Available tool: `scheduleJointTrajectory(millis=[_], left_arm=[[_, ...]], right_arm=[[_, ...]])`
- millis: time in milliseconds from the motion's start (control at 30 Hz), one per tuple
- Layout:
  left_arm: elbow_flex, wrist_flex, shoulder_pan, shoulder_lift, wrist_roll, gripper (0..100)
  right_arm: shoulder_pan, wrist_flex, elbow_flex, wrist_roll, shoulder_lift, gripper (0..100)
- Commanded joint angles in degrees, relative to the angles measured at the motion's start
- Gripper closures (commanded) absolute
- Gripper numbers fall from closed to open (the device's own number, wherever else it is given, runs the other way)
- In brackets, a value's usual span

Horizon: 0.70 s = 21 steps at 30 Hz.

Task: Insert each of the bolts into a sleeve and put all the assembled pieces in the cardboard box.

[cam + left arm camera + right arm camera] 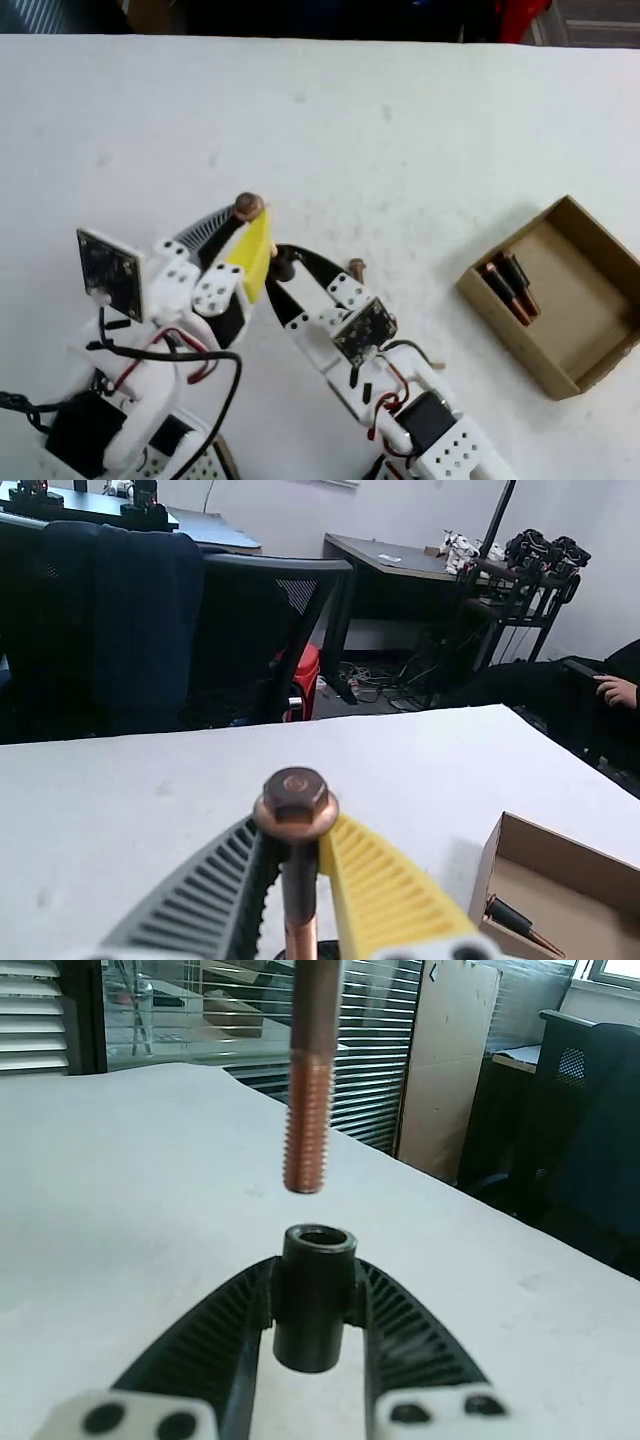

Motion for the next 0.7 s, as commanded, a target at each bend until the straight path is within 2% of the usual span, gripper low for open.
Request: scheduleJointTrajectory(millis=[0,500,667], left_arm=[[-0.35,-0.09,0.66,1.45,0.44,98],[0.18,-2.2,0.92,4.26,0.35,98],[3.87,-5.63,0.92,4.0,0.0,98]], right_arm=[[0.57,-1.45,0.53,-0.09,-0.66,98.2],[0.57,-1.45,-0.53,0.0,-0.75,98.2],[0.84,-1.1,-1.85,0.0,-0.75,98.2]])
